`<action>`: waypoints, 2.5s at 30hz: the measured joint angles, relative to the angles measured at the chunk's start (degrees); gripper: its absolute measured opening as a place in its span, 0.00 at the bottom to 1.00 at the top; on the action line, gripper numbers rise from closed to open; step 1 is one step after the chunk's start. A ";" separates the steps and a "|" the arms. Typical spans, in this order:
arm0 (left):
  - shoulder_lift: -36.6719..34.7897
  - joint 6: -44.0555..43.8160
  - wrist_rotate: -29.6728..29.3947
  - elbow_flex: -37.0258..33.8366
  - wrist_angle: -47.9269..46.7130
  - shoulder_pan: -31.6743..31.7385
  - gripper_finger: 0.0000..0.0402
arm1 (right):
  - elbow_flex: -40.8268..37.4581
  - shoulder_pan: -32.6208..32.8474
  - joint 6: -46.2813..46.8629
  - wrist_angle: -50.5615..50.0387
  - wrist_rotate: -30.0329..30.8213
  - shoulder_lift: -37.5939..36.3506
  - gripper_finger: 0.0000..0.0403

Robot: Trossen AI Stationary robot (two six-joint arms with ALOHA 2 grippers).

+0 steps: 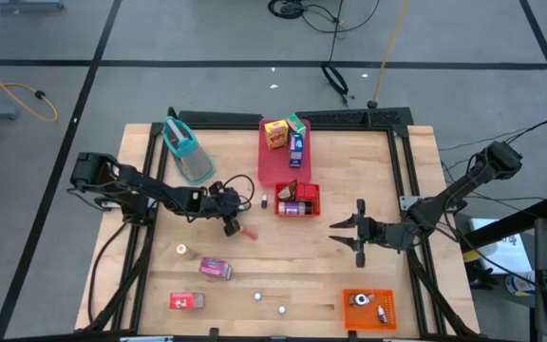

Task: Pick & Place Kitchen Items
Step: Put the green food coloring bottle into the orange bin

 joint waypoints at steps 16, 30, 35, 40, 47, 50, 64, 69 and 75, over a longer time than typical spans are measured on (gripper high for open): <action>-1.84 0.51 4.55 1.17 -0.15 -0.96 0.07 | 0.00 -0.13 0.00 -0.06 0.02 0.02 0.32; -10.07 7.41 4.24 12.12 -0.46 -5.67 0.07 | 0.00 -6.07 -2.10 4.56 -2.11 0.34 0.32; -8.73 11.97 1.54 17.59 -0.52 -5.94 0.06 | 0.00 -8.90 -8.48 13.21 -9.15 1.96 0.32; -8.71 14.70 1.12 20.51 -0.06 -5.83 0.09 | 0.00 -11.49 -12.23 18.25 -9.20 2.68 0.33; -8.71 17.05 1.14 20.80 4.88 -5.83 0.07 | 0.00 -15.84 -13.05 22.47 -13.66 2.73 0.36; -8.69 17.04 1.13 20.80 5.91 -5.83 0.09 | 0.00 -17.44 -13.38 24.07 -15.39 3.52 0.37; 0.88 18.56 2.82 20.85 21.46 -5.74 0.09 | 0.00 -21.38 -14.69 33.35 -19.91 12.25 0.39; 4.33 18.53 4.21 20.83 26.99 -5.37 0.10 | 0.00 -22.26 -14.72 36.07 -19.97 14.19 0.39; 8.29 19.21 4.84 20.98 33.41 -5.44 0.07 | 0.00 -23.93 -14.56 38.48 -22.68 16.01 0.39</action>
